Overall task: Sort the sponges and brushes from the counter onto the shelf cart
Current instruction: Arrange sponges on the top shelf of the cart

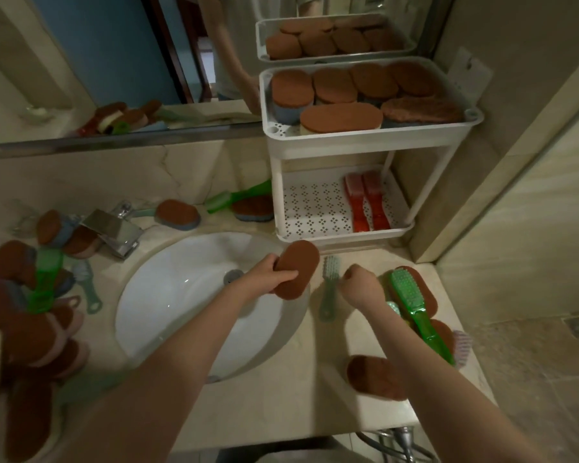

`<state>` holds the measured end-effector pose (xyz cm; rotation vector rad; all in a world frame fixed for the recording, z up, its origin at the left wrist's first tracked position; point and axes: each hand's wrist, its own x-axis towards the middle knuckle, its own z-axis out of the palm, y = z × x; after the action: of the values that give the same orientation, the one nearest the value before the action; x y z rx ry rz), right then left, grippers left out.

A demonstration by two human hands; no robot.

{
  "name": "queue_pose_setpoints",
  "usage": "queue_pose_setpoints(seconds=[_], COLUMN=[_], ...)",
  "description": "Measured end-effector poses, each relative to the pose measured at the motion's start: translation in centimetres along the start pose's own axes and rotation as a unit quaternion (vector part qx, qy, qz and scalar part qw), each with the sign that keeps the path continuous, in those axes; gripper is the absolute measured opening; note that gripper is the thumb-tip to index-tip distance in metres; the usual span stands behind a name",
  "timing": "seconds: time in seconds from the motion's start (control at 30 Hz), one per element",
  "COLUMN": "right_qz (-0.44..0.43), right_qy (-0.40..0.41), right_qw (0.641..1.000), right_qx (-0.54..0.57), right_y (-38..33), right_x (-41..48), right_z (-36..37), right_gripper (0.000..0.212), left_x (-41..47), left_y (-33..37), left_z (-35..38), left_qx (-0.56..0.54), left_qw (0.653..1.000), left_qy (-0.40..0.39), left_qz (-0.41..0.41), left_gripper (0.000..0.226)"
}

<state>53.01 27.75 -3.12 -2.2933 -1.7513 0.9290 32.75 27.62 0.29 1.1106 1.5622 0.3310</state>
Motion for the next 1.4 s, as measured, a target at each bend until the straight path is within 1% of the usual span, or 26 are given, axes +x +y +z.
queue_pose_setpoints(seconds=[0.07, 0.17, 0.23, 0.37, 0.43, 0.53, 0.6, 0.67, 0.77, 0.8, 0.87, 0.97, 1.07, 1.13, 1.23, 1.3, 1.37, 1.4], right_qz=[0.035, 0.054, 0.065, 0.109, 0.121, 0.122, 0.116, 0.106, 0.088, 0.076, 0.043, -0.017, -0.025, -0.02, -0.023, -0.021, -0.01, -0.009], right_qy=[-0.046, -0.041, -0.025, -0.023, -0.019, -0.011, -0.005, -0.004, -0.013, -0.015, 0.003, 0.066, 0.111, 0.119, 0.101, 0.075, 0.041, 0.027], right_qw=[0.997, 0.996, 0.996, 0.994, 0.992, 0.992, 0.993, 0.994, 0.996, 0.997, 0.999, 0.994, 0.969, 0.955, 0.948, 0.946, 0.953, 0.959], right_qx=[-0.046, -0.062, -0.062, -0.008, 0.002, -0.016, -0.028, -0.032, -0.029, -0.026, 0.0, 0.09, 0.221, 0.27, 0.302, 0.316, 0.3, 0.282], right_y=[0.0, -0.8, -1.4, -2.5, -2.8, -3.0, -3.0, -3.1, -2.8, -2.5, -1.9, -1.5, -2.6, -4.0, -6.7, -8.8, -10.5, -11.1], right_x=[-0.7, -1.6, -1.8, -2.1, -2.1, -2.1, -2.2, -2.2, -2.2, -2.3, -2.6, -3.2, -3.0, -1.8, 1.5, 4.0, 6.3, 7.4], right_z=[1.6, 3.0, 3.4, 3.7, 3.6, 3.6, 3.7, 4.0, 4.1, 4.0, 3.6, 2.7, 0.8, -0.6, -2.6, -3.4, -3.6, -3.5], right_gripper=[0.039, 0.041, 0.039, 0.025, 0.027, 0.026, 0.019, 0.017, 0.027, 0.026, 0.017, 0.011, 0.009, 0.01, 0.014, 0.016, 0.018, 0.02], left_x=[0.0, -0.2, -0.3, -0.5, -0.5, -0.6, -0.6, -0.7, -0.5, -0.4, -0.2, 0.5, 1.0, 1.3, 1.7, 2.1, 2.3, 2.5], left_y=[-1.1, -2.2, -2.7, -3.7, -4.2, -4.6, -4.8, -4.8, -4.8, -4.6, -4.2, -3.4, -1.9, -0.9, 0.2, 0.5, 0.8, 0.8], left_z=[-0.6, -1.2, -1.5, -2.3, -2.7, -3.3, -3.8, -4.0, -4.2, -4.3, -4.4, -4.6, -4.8, -5.2, -6.2, -7.1, -7.8, -8.1], left_qx=[0.003, -0.008, -0.021, -0.049, -0.053, -0.052, -0.055, -0.066, -0.098, -0.11, -0.143, -0.201, -0.223, -0.241, -0.251, -0.248, -0.247, -0.25], left_qw=[1.0, 0.999, 0.998, 0.997, 0.996, 0.995, 0.996, 0.995, 0.993, 0.992, 0.987, 0.975, 0.969, 0.963, 0.959, 0.957, 0.955, 0.954], left_qy=[0.019, 0.039, 0.049, 0.064, 0.073, 0.077, 0.075, 0.068, 0.064, 0.067, 0.074, 0.092, 0.108, 0.117, 0.135, 0.149, 0.16, 0.165], left_qz=[-0.013, -0.021, -0.02, -0.021, -0.02, -0.016, -0.018, -0.017, -0.017, -0.017, -0.015, -0.016, -0.011, 0.003, 0.015, 0.02, 0.026, 0.026], left_gripper=[0.048, 0.049, 0.05, 0.05, 0.049, 0.054, 0.059, 0.052, 0.041, 0.039, 0.036, 0.039, 0.041, 0.042, 0.048, 0.044, 0.041, 0.043])
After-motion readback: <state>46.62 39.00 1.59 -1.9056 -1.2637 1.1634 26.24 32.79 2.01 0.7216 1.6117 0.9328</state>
